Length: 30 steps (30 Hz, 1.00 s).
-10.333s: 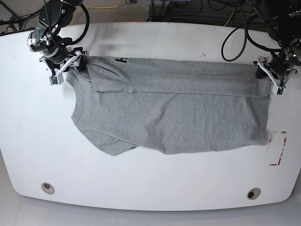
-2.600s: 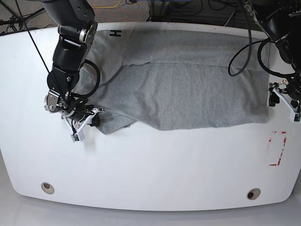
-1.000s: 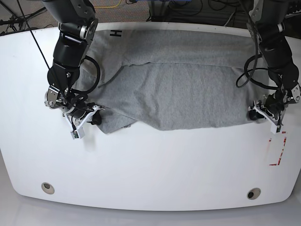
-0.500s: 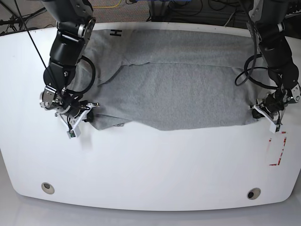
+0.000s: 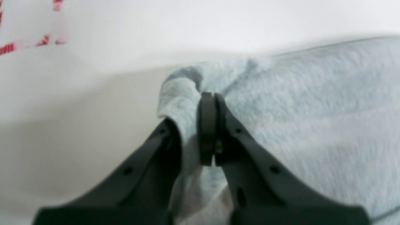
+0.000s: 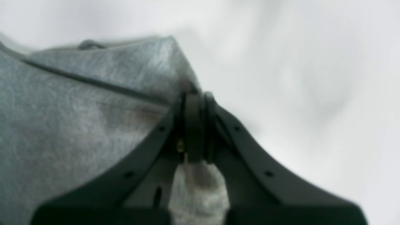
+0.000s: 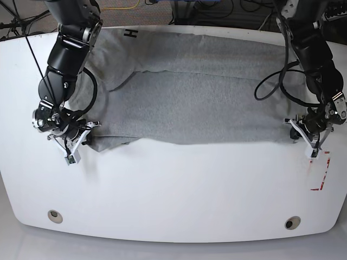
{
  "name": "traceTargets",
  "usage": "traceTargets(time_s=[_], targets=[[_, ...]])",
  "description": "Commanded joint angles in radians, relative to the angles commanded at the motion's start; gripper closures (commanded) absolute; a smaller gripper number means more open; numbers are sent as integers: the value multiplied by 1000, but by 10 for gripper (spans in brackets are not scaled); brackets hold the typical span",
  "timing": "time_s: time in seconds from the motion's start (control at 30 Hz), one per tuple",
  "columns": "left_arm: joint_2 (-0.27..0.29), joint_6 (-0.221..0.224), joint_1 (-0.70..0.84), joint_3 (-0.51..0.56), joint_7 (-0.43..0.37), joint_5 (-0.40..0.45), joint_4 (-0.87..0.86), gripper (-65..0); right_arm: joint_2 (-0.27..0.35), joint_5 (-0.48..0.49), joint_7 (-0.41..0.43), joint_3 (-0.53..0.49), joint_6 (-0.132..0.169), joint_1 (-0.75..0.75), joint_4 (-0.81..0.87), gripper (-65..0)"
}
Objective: Fold the T-shirt properly
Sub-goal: 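Lift the hem with both grippers and fold it over toward the collar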
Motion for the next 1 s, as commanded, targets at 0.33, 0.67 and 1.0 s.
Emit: traceTargets(time_s=[0.33,0.67,1.0], targets=[[31,-2,35,-2,51,-2,126,0,-2,2,-141,0,0,0,169,0],[32,-31,104,-3,84,-2,256,0,-5,3,-295,6,0,-91,410,0],[32,-31,203,-5,107,-2,394,0,-44,3,-347,6,0,-255,609,0]])
